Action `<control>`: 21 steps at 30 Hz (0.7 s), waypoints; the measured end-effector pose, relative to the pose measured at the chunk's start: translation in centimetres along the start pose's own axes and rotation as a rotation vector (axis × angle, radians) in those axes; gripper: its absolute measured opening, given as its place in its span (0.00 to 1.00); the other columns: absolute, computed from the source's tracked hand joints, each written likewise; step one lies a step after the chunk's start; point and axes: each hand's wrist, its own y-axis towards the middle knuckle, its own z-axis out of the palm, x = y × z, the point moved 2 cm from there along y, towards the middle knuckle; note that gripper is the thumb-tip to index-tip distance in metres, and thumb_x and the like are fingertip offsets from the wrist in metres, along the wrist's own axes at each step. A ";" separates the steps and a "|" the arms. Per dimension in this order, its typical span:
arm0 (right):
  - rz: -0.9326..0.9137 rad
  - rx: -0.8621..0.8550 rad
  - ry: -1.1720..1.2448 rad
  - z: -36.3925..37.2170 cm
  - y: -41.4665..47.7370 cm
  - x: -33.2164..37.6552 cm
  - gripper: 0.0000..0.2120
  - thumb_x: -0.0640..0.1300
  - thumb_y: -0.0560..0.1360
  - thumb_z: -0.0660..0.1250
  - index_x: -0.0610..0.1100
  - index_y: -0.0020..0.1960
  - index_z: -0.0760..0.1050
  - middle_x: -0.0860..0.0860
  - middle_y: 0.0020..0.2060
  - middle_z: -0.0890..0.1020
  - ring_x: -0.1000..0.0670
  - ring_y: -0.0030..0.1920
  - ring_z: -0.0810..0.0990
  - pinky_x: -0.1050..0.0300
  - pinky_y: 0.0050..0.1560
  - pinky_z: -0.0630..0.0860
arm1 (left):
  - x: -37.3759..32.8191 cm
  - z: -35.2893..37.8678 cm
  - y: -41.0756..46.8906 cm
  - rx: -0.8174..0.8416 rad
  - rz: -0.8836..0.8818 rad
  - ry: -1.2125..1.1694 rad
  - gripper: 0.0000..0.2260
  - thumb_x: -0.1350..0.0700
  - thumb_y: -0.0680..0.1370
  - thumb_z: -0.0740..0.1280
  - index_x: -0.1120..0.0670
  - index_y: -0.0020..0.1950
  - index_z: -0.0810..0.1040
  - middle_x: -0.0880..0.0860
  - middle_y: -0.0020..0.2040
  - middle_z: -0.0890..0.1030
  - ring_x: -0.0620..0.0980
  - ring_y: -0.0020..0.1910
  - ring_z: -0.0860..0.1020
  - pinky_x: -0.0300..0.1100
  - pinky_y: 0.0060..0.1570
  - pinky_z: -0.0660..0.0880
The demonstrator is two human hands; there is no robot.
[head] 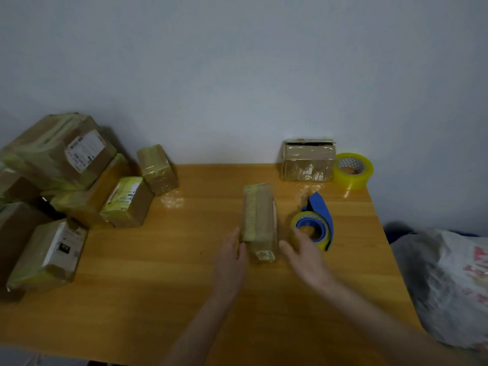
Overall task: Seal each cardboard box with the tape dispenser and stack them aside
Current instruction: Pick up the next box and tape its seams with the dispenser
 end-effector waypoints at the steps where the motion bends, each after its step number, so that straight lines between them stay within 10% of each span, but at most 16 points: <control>1: -0.037 0.008 0.014 1.1 -0.6 0.9 0.30 0.51 0.81 0.60 0.43 0.78 0.53 0.49 0.74 0.65 0.49 0.72 0.66 0.57 0.69 0.63 | -0.4 0.4 0.0 0.027 -0.018 -0.042 0.20 0.60 0.82 0.59 0.57 0.74 0.64 0.55 0.71 0.70 0.51 0.69 0.69 0.48 0.68 0.67; 7: -0.054 -0.053 0.071 3.4 -0.8 2.2 0.28 0.47 0.82 0.58 0.44 0.78 0.51 0.45 0.62 0.77 0.46 0.54 0.80 0.50 0.53 0.77 | -1.0 2.8 0.7 0.095 -0.122 -0.056 0.23 0.60 0.82 0.57 0.59 0.77 0.57 0.57 0.72 0.69 0.54 0.70 0.68 0.46 0.67 0.65; 12: -0.008 0.001 0.050 2.0 0.6 0.8 0.21 0.51 0.83 0.54 0.45 0.73 0.63 0.49 0.43 0.80 0.53 0.38 0.77 0.64 0.31 0.69 | -0.3 2.9 1.5 0.151 -0.092 -0.182 0.18 0.62 0.81 0.60 0.61 0.71 0.68 0.56 0.64 0.77 0.50 0.63 0.75 0.41 0.59 0.71; 21: -0.080 -0.044 -0.205 0.6 2.0 -0.4 0.18 0.53 0.79 0.64 0.45 0.63 0.75 0.50 0.40 0.83 0.51 0.39 0.80 0.56 0.39 0.76 | 1.5 2.9 2.4 0.103 -0.001 -0.148 0.22 0.57 0.76 0.70 0.55 0.69 0.72 0.48 0.50 0.78 0.40 0.45 0.76 0.24 0.40 0.71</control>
